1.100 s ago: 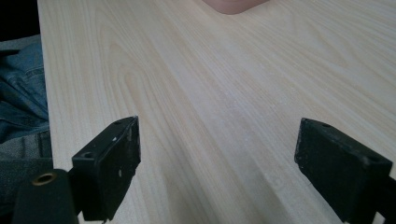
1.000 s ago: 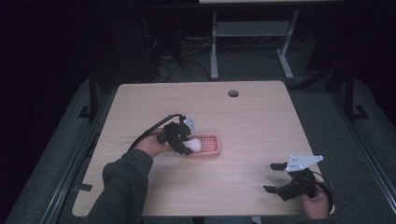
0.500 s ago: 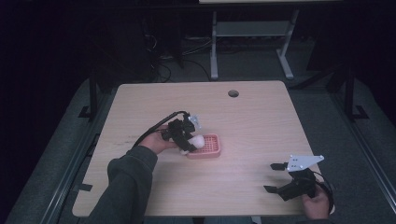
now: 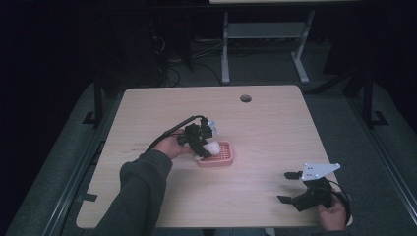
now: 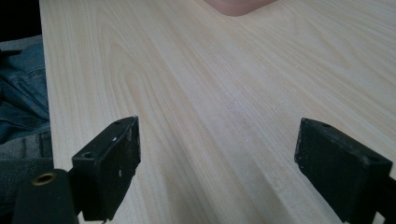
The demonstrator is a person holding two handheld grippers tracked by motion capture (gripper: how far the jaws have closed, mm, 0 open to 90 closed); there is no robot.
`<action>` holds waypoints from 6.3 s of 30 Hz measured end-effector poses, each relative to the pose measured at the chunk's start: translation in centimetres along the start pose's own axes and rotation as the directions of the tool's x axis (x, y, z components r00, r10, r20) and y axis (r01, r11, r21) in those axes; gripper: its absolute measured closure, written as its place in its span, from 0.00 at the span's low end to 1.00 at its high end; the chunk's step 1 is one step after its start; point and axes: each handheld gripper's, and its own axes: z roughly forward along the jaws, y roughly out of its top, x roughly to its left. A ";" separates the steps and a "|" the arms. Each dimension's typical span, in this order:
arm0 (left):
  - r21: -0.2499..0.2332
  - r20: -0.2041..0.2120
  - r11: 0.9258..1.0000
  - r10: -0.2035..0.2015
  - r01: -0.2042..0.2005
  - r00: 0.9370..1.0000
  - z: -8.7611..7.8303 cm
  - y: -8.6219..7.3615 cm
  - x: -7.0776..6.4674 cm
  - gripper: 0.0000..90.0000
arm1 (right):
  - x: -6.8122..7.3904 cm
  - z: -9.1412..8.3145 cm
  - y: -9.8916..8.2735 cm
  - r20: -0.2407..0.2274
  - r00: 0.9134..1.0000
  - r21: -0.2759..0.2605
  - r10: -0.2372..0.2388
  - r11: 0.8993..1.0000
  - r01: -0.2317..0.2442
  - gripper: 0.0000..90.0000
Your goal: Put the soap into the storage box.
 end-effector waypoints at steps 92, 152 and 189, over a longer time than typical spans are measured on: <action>-0.075 -0.036 0.996 -0.051 0.048 0.998 -1.3 -1.8 -1.1 0.37 | 0.0 0.1 0.2 0.012 1.000 0.003 0.005 1.000 -0.005 0.16; -0.150 -0.068 0.986 -0.081 0.070 0.994 -3.0 -8.7 -5.0 0.34 | -0.4 -0.1 -0.2 0.045 0.999 0.015 0.029 0.999 -0.030 0.16; -0.174 -0.078 0.981 -0.104 0.089 0.992 -2.4 -12.7 -7.6 0.32 | -0.3 0.0 -0.2 0.050 0.998 0.027 0.033 0.999 -0.034 0.16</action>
